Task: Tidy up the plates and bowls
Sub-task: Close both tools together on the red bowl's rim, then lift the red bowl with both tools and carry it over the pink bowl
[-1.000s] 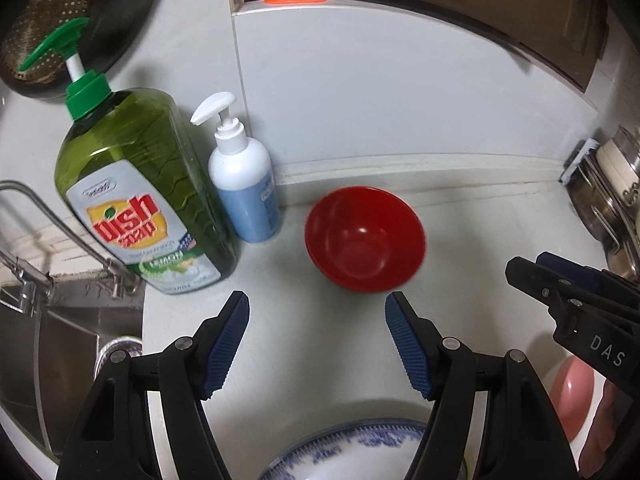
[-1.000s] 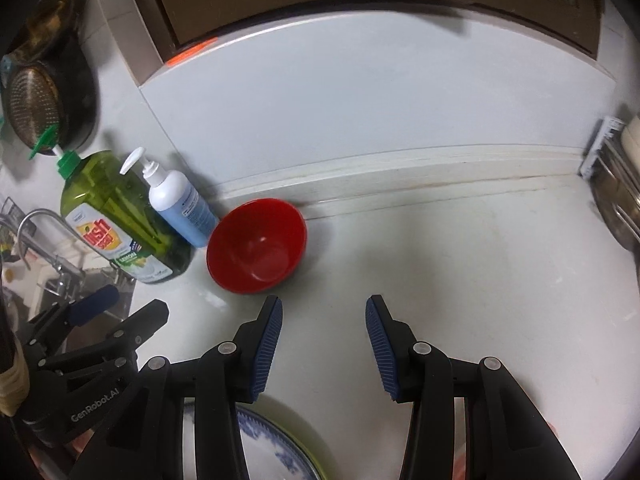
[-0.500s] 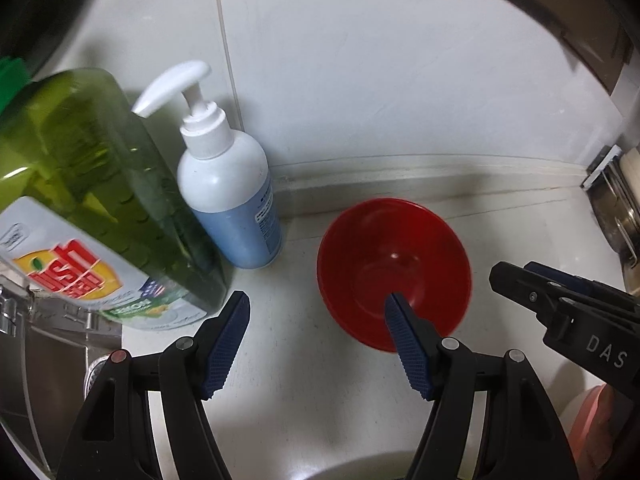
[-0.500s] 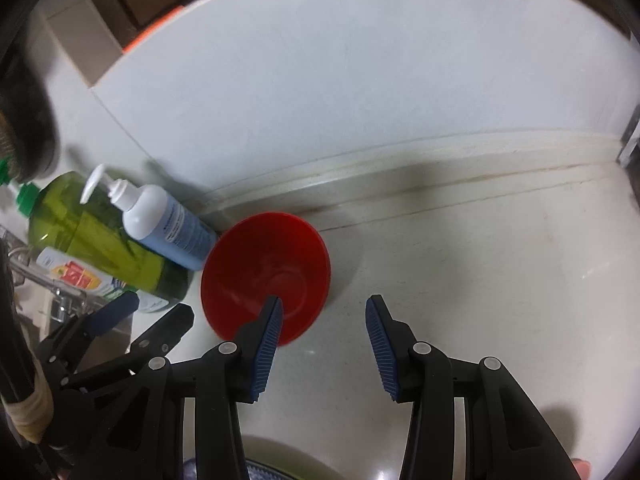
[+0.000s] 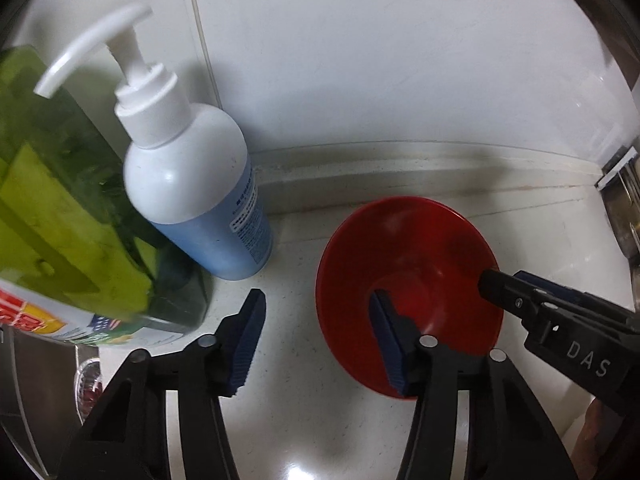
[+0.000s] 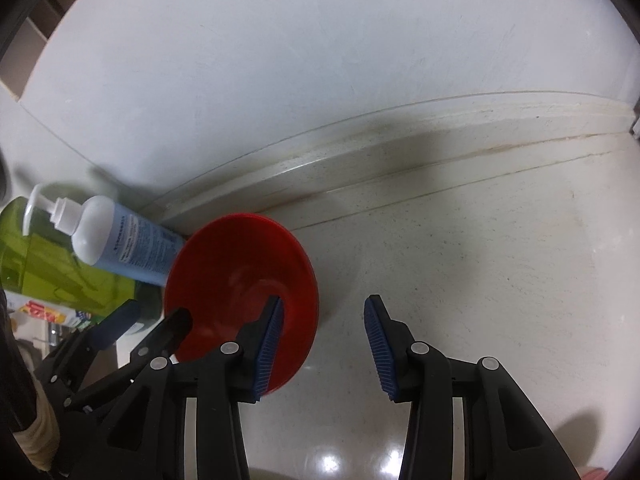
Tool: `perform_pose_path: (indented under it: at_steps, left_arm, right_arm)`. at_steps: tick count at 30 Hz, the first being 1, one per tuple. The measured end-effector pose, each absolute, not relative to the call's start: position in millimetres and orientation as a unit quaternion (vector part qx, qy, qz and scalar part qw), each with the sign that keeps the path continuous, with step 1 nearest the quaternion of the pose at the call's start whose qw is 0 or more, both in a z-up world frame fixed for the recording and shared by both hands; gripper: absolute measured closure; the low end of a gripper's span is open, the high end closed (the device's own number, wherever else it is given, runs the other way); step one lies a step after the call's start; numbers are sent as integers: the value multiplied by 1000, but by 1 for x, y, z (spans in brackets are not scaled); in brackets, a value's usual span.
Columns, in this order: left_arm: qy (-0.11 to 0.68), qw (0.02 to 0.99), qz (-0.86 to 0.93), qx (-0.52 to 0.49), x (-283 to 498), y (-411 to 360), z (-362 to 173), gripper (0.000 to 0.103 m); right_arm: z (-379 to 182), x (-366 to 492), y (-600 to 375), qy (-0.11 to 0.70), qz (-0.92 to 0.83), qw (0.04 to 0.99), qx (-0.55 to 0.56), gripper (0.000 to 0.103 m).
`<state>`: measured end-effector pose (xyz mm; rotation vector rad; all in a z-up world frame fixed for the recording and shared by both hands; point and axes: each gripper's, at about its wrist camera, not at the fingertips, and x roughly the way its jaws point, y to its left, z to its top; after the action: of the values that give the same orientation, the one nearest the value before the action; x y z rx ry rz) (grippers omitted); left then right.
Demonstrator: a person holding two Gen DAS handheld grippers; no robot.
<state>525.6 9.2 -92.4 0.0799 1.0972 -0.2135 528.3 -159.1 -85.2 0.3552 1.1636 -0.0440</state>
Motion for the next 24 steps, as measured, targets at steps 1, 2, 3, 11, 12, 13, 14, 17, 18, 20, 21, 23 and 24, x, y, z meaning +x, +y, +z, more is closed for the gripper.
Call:
perform_pose_path:
  at_steps: [1,2,3,11,12,13,14,17,18,20,21,23,24]
  left_arm:
    - [524,845,-102,34,526,6,-92,53]
    - [527,843,-104,31,527,6,-93,56]
    - [531,840,-107,28,529,5,-95,57]
    - [546,830,-111,27,534,0,-106,77]
    - [547,829,-113,28,534,-1,-107,81]
    - [548,829,-114,27,533,-2,-106,82]
    - [548,828,-115,27,533,-3,-107,85]
    - [550,827,-116,26,544,-9,-110,88]
    - [550,827,-115,25,545,-9,-110,91]
    - [551,826,-115,23,550,-8,-115,93]
    - [551,826,-116,25,551,-8,-115,93]
    - [550,826,-116,26,551,-9,-114,93]
    - [550,826,-116,29,551,-10,-114,93]
  right_arm:
    - [-87,530,-158,549,-21,819,167,64]
    - [-88,531,-158,551,-21,817,168,68]
    - [-91,533,-157,554,-19,815,169,69]
    - [-104,540,-149,565,-9,808,167,89]
    - [-106,541,-148,566,-10,808,165,90]
    - [-107,540,-148,566,-10,808,165,91]
    - [-108,540,-149,566,-11,807,167,91]
    - [-109,540,-150,566,-11,806,174,91]
    - [-110,539,-150,566,-12,805,175,91]
    - [-111,541,-150,567,-12,804,178,92]
    - [-112,541,-150,569,-11,803,180,93]
    - [-113,540,-150,569,-10,803,176,94]
    - [-112,539,-148,569,-12,804,171,94]
